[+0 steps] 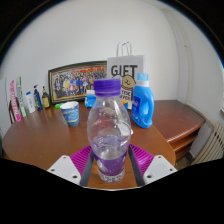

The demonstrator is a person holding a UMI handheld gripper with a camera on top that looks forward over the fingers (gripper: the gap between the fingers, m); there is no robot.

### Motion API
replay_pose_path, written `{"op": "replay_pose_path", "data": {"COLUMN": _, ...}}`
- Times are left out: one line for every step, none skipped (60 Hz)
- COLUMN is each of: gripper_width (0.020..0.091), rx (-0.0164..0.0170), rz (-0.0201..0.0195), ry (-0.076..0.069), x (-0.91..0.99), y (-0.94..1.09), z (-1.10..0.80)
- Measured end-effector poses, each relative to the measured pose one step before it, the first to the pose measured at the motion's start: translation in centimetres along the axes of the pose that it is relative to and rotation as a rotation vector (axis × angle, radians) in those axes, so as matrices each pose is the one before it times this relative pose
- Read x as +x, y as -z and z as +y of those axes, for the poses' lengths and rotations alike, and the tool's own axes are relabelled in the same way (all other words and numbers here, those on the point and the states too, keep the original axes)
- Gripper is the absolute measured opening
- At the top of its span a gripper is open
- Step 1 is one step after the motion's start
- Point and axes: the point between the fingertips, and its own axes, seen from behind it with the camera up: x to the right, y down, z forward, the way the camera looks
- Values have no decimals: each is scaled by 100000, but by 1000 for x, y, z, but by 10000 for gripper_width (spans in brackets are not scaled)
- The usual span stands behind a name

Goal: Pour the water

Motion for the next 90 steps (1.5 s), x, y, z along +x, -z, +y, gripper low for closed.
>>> {"op": "replay_pose_path", "data": {"gripper_width": 630, "rx": 245, "rz": -161, "ry": 276, "x": -33, "y": -238, "z": 19}}
{"op": "replay_pose_path", "data": {"gripper_width": 593, "rx": 494, "rz": 178, "ry": 169, "x": 19, "y": -249, "z": -43}}
{"op": "replay_pose_path", "data": {"gripper_width": 563, "rx": 710, "rz": -618, "ry": 123, "x": -129, "y": -93, "z": -166}}
{"op": "replay_pose_path", "data": {"gripper_width": 523, "rx": 1101, "rz": -920, "ry": -81, "x": -229, "y": -92, "z": -223}}
{"op": "replay_pose_path", "data": {"gripper_width": 503, "rx": 661, "rz": -211, "ry": -73, "x": -27, "y": -62, "z": -114}}
{"op": "replay_pose_path", "data": {"gripper_width": 501, "rx": 433, "rz": 232, "ry": 69, "x": 69, "y": -61, "z": -50}}
{"op": "replay_pose_path", "data": {"gripper_width": 495, "rx": 554, "rz": 265, "ry": 192, "x": 47, "y": -58, "z": -57}}
{"op": "replay_pose_path", "data": {"gripper_width": 484, "rx": 406, "rz": 27, "ry": 109, "x": -13, "y": -35, "z": -53}}
{"op": "replay_pose_path", "data": {"gripper_width": 477, "rx": 458, "rz": -31, "ry": -24, "x": 52, "y": -47, "z": 61}}
{"op": "replay_pose_path", "data": {"gripper_width": 463, "rx": 239, "rz": 245, "ry": 12, "x": -34, "y": -6, "z": -19}}
{"op": "replay_pose_path", "data": {"gripper_width": 447, "rx": 137, "rz": 353, "ry": 104, "x": -49, "y": 10, "z": -7}}
{"op": "replay_pose_path", "data": {"gripper_width": 433, "rx": -86, "rz": 224, "ry": 87, "x": -28, "y": 9, "z": 12}}
{"op": "replay_pose_path", "data": {"gripper_width": 412, "rx": -19, "rz": 70, "ry": 143, "x": -34, "y": -11, "z": -7}}
{"op": "replay_pose_path", "data": {"gripper_width": 398, "rx": -166, "rz": 164, "ry": 181, "x": -31, "y": -4, "z": 9}}
{"op": "replay_pose_path", "data": {"gripper_width": 389, "rx": -157, "rz": 104, "ry": 360, "x": -28, "y": 10, "z": -7}}
{"op": "replay_pose_path", "data": {"gripper_width": 392, "rx": -269, "rz": -39, "ry": 539, "x": -41, "y": 3, "z": 33}}
{"op": "replay_pose_path", "data": {"gripper_width": 363, "rx": -153, "rz": -302, "ry": 811, "x": 52, "y": -140, "z": 54}}
{"op": "replay_pose_path", "data": {"gripper_width": 360, "rx": -549, "rz": 336, "ry": 638, "x": -56, "y": -37, "z": -72}}
{"op": "replay_pose_path", "data": {"gripper_width": 360, "rx": -570, "rz": 110, "ry": 328, "x": -52, "y": 0, "z": 23}}
{"op": "replay_pose_path", "data": {"gripper_width": 359, "rx": -728, "rz": 13, "ry": 257, "x": -50, "y": -15, "z": 53}}
{"op": "replay_pose_path", "data": {"gripper_width": 363, "rx": -523, "rz": 34, "ry": 360, "x": -68, "y": -53, "z": -46}}
{"op": "replay_pose_path", "data": {"gripper_width": 330, "rx": -365, "rz": 87, "ry": 364, "x": -42, "y": -65, "z": -119}}
{"op": "replay_pose_path", "data": {"gripper_width": 329, "rx": -88, "rz": 470, "ry": 38, "x": 26, "y": -51, "z": -207}}
{"op": "replay_pose_path", "data": {"gripper_width": 329, "rx": -239, "rz": 606, "ry": 244, "x": 46, "y": -55, "z": -200}}
{"op": "replay_pose_path", "data": {"gripper_width": 329, "rx": -133, "rz": 759, "ry": 641, "x": 63, "y": -36, "z": -254}}
{"op": "replay_pose_path", "data": {"gripper_width": 329, "rx": -134, "rz": 816, "ry": 821, "x": 50, "y": -39, "z": -273}}
{"op": "replay_pose_path", "data": {"gripper_width": 330, "rx": 37, "rz": 571, "ry": 894, "x": 243, "y": -2, "z": -238}}
{"op": "replay_pose_path", "data": {"gripper_width": 329, "rx": 206, "rz": 1168, "ry": 1000, "x": -90, "y": -26, "z": -431}}
{"op": "replay_pose_path", "data": {"gripper_width": 329, "rx": 253, "rz": 838, "ry": 1038, "x": 40, "y": -45, "z": -475}}
{"op": "replay_pose_path", "data": {"gripper_width": 330, "rx": 411, "rz": 843, "ry": 1079, "x": 21, "y": -53, "z": -455}}
{"op": "replay_pose_path", "data": {"gripper_width": 329, "rx": 486, "rz": 852, "ry": 1157, "x": 33, "y": -73, "z": -554}}
{"op": "replay_pose_path", "data": {"gripper_width": 329, "rx": 494, "rz": 834, "ry": 1237, "x": 30, "y": -107, "z": -607}}
{"op": "replay_pose_path", "data": {"gripper_width": 329, "rx": 435, "rz": 824, "ry": 1442, "x": 24, "y": -121, "z": -616}}
{"op": "replay_pose_path", "data": {"gripper_width": 329, "rx": 367, "rz": 609, "ry": 1646, "x": 208, "y": -154, "z": -653}}
{"op": "replay_pose_path", "data": {"gripper_width": 328, "rx": 390, "rz": 994, "ry": 1593, "x": -23, "y": -107, "z": -576}}
{"op": "replay_pose_path", "data": {"gripper_width": 329, "rx": 327, "rz": 1006, "ry": 1730, "x": 75, "y": -155, "z": -637}}
{"op": "replay_pose_path", "data": {"gripper_width": 329, "rx": 241, "rz": 1045, "ry": 1775, "x": 42, "y": -166, "z": -657}}
{"op": "replay_pose_path", "data": {"gripper_width": 328, "rx": 262, "rz": 1065, "ry": 1970, "x": 71, "y": -200, "z": -671}}
{"op": "replay_pose_path", "data": {"gripper_width": 329, "rx": 283, "rz": 1036, "ry": 2185, "x": 45, "y": -240, "z": -681}}
{"op": "replay_pose_path", "data": {"gripper_width": 329, "rx": 243, "rz": 1019, "ry": 2501, "x": 37, "y": -289, "z": -682}}
{"op": "replay_pose_path", "data": {"gripper_width": 328, "rx": 139, "rz": 1024, "ry": 2703, "x": 58, "y": -305, "z": -665}}
{"op": "replay_pose_path", "data": {"gripper_width": 328, "rx": 94, "rz": 830, "ry": 2891, "x": 221, "y": -526, "z": -648}}
{"op": "replay_pose_path", "data": {"gripper_width": 327, "rx": -190, "rz": 1302, "ry": 2896, "x": -23, "y": -327, "z": -707}}
{"op": "replay_pose_path", "data": {"gripper_width": 328, "rx": 41, "rz": 1253, "ry": 2915, "x": 54, "y": -402, "z": -673}}
{"op": "replay_pose_path", "data": {"gripper_width": 327, "rx": 236, "rz": 1203, "ry": 2816, "x": 63, "y": -441, "z": -692}}
{"op": "replay_pose_path", "data": {"gripper_width": 329, "rx": 385, "rz": 1119, "ry": 2804, "x": 85, "y": -489, "z": -703}}
{"op": "replay_pose_path", "data": {"gripper_width": 328, "rx": 328, "rz": 1025, "ry": 2795, "x": 28, "y": -490, "z": -660}}
{"op": "replay_pose_path", "data": {"gripper_width": 328, "rx": 250, "rz": 978, "ry": 2930, "x": 32, "y": -513, "z": -618}}
{"op": "replay_pose_path", "data": {"gripper_width": 327, "rx": 52, "rz": 923, "ry": 3159, "x": 18, "y": -547, "z": -531}}
{"op": "replay_pose_path", "data": {"gripper_width": 328, "rx": -144, "rz": 900, "ry": 3452, "x": 47, "y": -586, "z": -464}}
{"op": "replay_pose_path", "data": {"gripper_width": 327, "rx": -67, "rz": 641, "ry": 3635, "x": 109, "y": -715, "z": -299}}
{"op": "replay_pose_path", "data": {"gripper_width": 327, "rx": -242, "rz": 1097, "ry": 3679, "x": 71, "y": -550, "z": -438}}
{"op": "replay_pose_path", "data": {"gripper_width": 328, "rx": -253, "rz": 1081, "ry": 3760, "x": 66, "y": -544, "z": -422}}
{"op": "replay_pose_path", "data": {"gripper_width": 328, "rx": -203, "rz": 1060, "ry": 3870, "x": 72, "y": -537, "z": -419}}
{"op": "replay_pose_path", "data": {"gripper_width": 327, "rx": -112, "rz": 995, "ry": 4010, "x": 53, "y": -547, "z": -413}}
{"op": "replay_pose_path", "data": {"gripper_width": 329, "rx": 1, "rz": 987, "ry": 4158, "x": 37, "y": -521, "z": -414}}
{"op": "replay_pose_path", "data": {"gripper_width": 329, "rx": 120, "rz": 950, "ry": 4273, "x": 37, "y": -524, "z": -388}}
{"op": "replay_pose_path", "data": {"gripper_width": 327, "rx": 66, "rz": 902, "ry": 4294, "x": 40, "y": -508, "z": -366}}
{"op": "replay_pose_path", "data": {"gripper_width": 329, "rx": -36, "rz": 838, "ry": 4299, "x": 11, "y": -486, "z": -308}}
{"op": "replay_pose_path", "data": {"gripper_width": 327, "rx": -92, "rz": 824, "ry": 4276, "x": -10, "y": -488, "z": -292}}
{"op": "replay_pose_path", "data": {"gripper_width": 327, "rx": 406, "rz": 656, "ry": 4158, "x": -36, "y": -714, "z": -252}}
{"op": "replay_pose_path", "data": {"gripper_width": 328, "rx": -268, "rz": 952, "ry": 3945, "x": 3, "y": -206, "z": -410}}
{"op": "replay_pose_path", "data": {"gripper_width": 328, "rx": 64, "rz": 985, "ry": 3914, "x": -5, "y": -387, "z": -283}}
{"op": "replay_pose_path", "data": {"gripper_width": 327, "rx": -45, "rz": 1006, "ry": 3881, "x": -9, "y": -383, "z": -235}}
{"op": "replay_pose_path", "data": {"gripper_width": 328, "rx": -182, "rz": 928, "ry": 4055, "x": 9, "y": -382, "z": -189}}
{"op": "replay_pose_path", "data": {"gripper_width": 327, "rx": -289, "rz": 925, "ry": 4167, "x": 14, "y": -347, "z": -183}}
{"op": "replay_pose_path", "data": {"gripper_width": 327, "rx": -187, "rz": 956, "ry": 3929, "x": 62, "y": -340, "z": -205}}
{"op": "replay_pose_path", "data": {"gripper_width": 328, "rx": -25, "rz": 1050, "ry": 3557, "x": 75, "y": -321, "z": -235}}
{"op": "replay_pose_path", "data": {"gripper_width": 328, "rx": 130, "rz": 953, "ry": 3307, "x": 57, "y": -300, "z": -246}}
{"op": "replay_pose_path", "data": {"gripper_width": 329, "rx": 166, "rz": 710, "ry": 3305, "x": -10, "y": -271, "z": -242}}
{"op": "replay_pose_path", "data": {"gripper_width": 330, "rx": 447, "rz": 210, "ry": 3730, "x": -58, "y": -538, "z": -150}}
{"op": "replay_pose_path", "data": {"gripper_width": 328, "rx": 96, "rz": 269, "ry": 3578, "x": -50, "y": -257, "z": -210}}
{"op": "replay_pose_path", "data": {"gripper_width": 329, "rx": 457, "rz": 364, "ry": 3117, "x": -55, "y": -160, "z": -128}}
{"op": "replay_pose_path", "data": {"gripper_width": 326, "rx": 475, "rz": 417, "ry": 2826, "x": -56, "y": -219, "z": -231}}
{"op": "replay_pose_path", "data": {"gripper_width": 326, "rx": 369, "rz": 385, "ry": 3078, "x": -70, "y": -237, "z": -167}}
{"op": "replay_pose_path", "data": {"gripper_width": 329, "rx": 136, "rz": 273, "ry": 3493, "x": -107, "y": -187, "z": -132}}
{"op": "replay_pose_path", "data": {"gripper_width": 329, "rx": 276, "rz": 315, "ry": 3515, "x": -55, "y": -190, "z": -141}}
{"op": "replay_pose_path", "data": {"gripper_width": 329, "rx": 510, "rz": 524, "ry": 3117, "x": -28, "y": -161, "z": -179}}
{"op": "replay_pose_path", "data": {"gripper_width": 329, "rx": 528, "rz": 529, "ry": 2775, "x": -66, "y": -133, "z": -191}}
{"op": "replay_pose_path", "data": {"gripper_width": 328, "rx": 740, "rz": 494, "ry": 2791, "x": -113, "y": -240, "z": -172}}
{"op": "replay_pose_path", "data": {"gripper_width": 327, "rx": 525, "rz": 88, "ry": 2880, "x": -67, "y": -109, "z": -201}}
{"op": "replay_pose_path", "data": {"gripper_width": 327, "rx": 628, "rz": 200, "ry": 2826, "x": -87, "y": -142, "z": -173}}
{"op": "replay_pose_path", "data": {"gripper_width": 329, "rx": 377, "rz": 336, "ry": 2696, "x": -54, "y": -111, "z": -95}}
{"op": "replay_pose_path", "data": {"gripper_width": 326, "rx": 409, "rz": 412, "ry": 2504, "x": -41, "y": -108, "z": -121}}
{"op": "replay_pose_path", "data": {"gripper_width": 326, "rx": 45, "rz": 223, "ry": 2486, "x": -51, "y": -96, "z": -75}}
{"op": "replay_pose_path", "data": {"gripper_width": 328, "rx": 58, "rz": 46, "ry": 2751, "x": -80, "y": -85, "z": -87}}
{"op": "replay_pose_path", "data": {"gripper_width": 328, "rx": 167, "rz": -40, "ry": 2550, "x": -56, "y": -56, "z": -105}}
{"op": "replay_pose_path", "data": {"gripper_width": 329, "rx": 167, "rz": 68, "ry": 2041, "x": -7, "y": -29, "z": -106}}
{"op": "replay_pose_path", "data": {"gripper_width": 328, "rx": 125, "rz": 119, "ry": 1512, "x": 1, "y": -44, "z": -104}}
{"op": "replay_pose_path", "data": {"gripper_width": 327, "rx": 394, "rz": -24, "ry": 1053, "x": -4, "y": -15, "z": -156}}
